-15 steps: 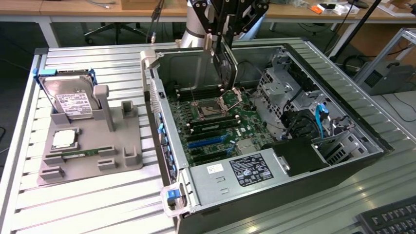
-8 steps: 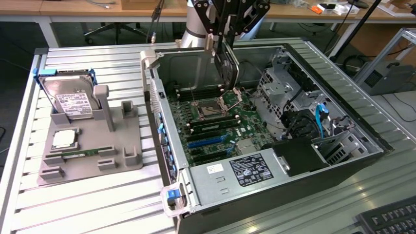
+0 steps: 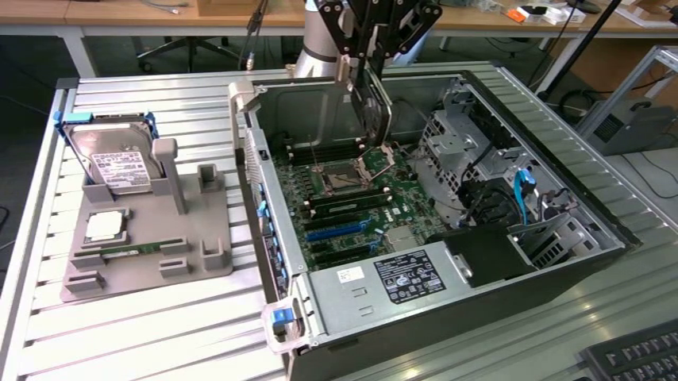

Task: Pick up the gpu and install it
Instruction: 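Pick up the gpu and move the gpu toward the slot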

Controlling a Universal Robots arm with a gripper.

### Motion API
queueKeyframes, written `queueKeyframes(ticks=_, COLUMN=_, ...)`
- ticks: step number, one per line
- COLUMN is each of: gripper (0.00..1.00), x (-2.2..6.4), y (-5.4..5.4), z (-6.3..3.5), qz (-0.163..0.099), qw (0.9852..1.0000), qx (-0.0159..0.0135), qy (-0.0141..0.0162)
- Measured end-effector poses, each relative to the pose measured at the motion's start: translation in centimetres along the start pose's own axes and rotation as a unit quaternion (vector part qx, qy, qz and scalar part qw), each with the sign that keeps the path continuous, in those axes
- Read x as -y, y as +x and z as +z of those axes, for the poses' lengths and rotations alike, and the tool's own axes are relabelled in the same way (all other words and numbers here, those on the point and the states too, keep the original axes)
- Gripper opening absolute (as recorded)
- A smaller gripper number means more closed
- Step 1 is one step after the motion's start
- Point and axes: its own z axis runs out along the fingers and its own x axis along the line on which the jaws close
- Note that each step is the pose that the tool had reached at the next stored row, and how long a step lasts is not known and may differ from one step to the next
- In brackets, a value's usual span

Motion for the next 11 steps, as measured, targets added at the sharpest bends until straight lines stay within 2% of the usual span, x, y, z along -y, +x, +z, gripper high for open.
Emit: queueKeyframes(ticks=11, gripper=0.27, x=-0.01, y=-0.18, z=0.02, qz=0.0, qw=1.0, qx=0.0, qy=0.0001)
